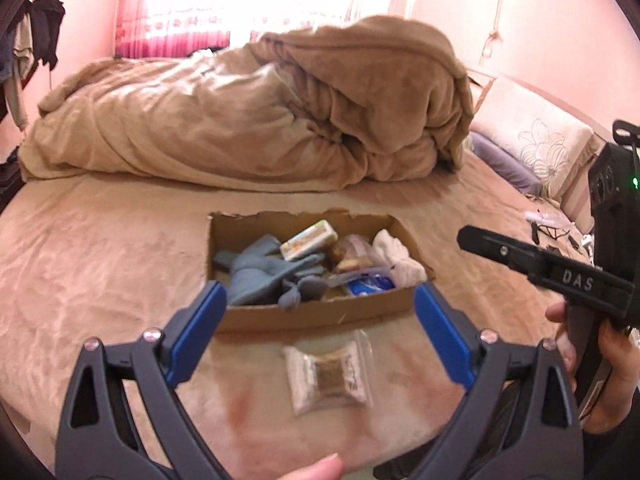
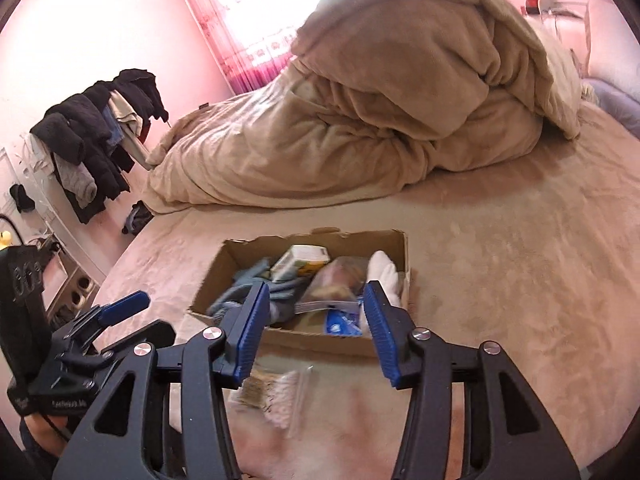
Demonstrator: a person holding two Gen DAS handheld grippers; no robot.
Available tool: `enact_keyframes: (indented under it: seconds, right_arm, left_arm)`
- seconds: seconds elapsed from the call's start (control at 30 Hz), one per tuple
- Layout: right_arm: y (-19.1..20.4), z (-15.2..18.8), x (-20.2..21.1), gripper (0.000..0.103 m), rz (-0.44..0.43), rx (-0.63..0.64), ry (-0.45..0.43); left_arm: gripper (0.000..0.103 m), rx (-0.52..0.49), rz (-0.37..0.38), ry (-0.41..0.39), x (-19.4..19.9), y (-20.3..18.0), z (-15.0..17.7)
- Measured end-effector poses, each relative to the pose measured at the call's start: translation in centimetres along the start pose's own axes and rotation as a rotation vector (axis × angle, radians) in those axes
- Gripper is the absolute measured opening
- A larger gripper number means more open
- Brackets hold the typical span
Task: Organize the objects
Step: 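Lower the right tool onto the cotton swab bag and close it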
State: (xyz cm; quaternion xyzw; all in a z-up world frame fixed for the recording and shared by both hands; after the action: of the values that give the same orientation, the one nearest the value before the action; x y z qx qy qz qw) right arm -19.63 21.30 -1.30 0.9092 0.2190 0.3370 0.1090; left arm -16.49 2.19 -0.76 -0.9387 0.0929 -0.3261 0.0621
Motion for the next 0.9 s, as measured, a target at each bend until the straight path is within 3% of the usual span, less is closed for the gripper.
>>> enact_keyframes:
  seconds: [0.1, 0.17, 0.23, 0.63, 0.9]
  right_arm:
    - [1.6, 0.3, 1.7, 0.06, 0.01, 0.026, -0.019]
    - [2.3, 0.5, 2.8, 0.071, 0.019, 0.037, -0.036]
    - [2.9, 0.8, 3.6, 0.075, 0.032, 0.045, -0.052]
    - [6.7, 4.5, 3.6, 0.075, 0.057, 0.149, -0.004]
    - [7.2, 7.4, -0.9, 0.075, 0.051, 0.152, 0.105]
  left_arm:
    - [0.098, -0.021, -0.028, -0.046, 2.2, 0.0, 0.5]
    - [0.098, -0.033, -0.059, -0.075, 3.4, 0.1, 0.9]
    - [0.098, -0.026, -0.044, -0.072, 4.0, 0.3, 1.6]
    - [0.098, 0.017, -0.061, -0.012, 4.6, 2.8, 6.0]
    - [0.098, 0.049, -0.123, 0.05, 2.0, 6.2, 8.8]
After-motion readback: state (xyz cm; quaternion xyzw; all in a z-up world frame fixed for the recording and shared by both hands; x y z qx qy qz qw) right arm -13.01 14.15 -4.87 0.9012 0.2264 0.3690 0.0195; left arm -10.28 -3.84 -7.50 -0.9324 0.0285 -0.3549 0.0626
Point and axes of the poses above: each gripper's, at about its wrist camera, not at the fingertips, and x roughly against the way its jaws point, y to its left, z to its underside, the point moved 5 cm from there along -x, roughly the way its jaws point, and after that the axes turned 1 degree about -y, right-handed, at the moved point
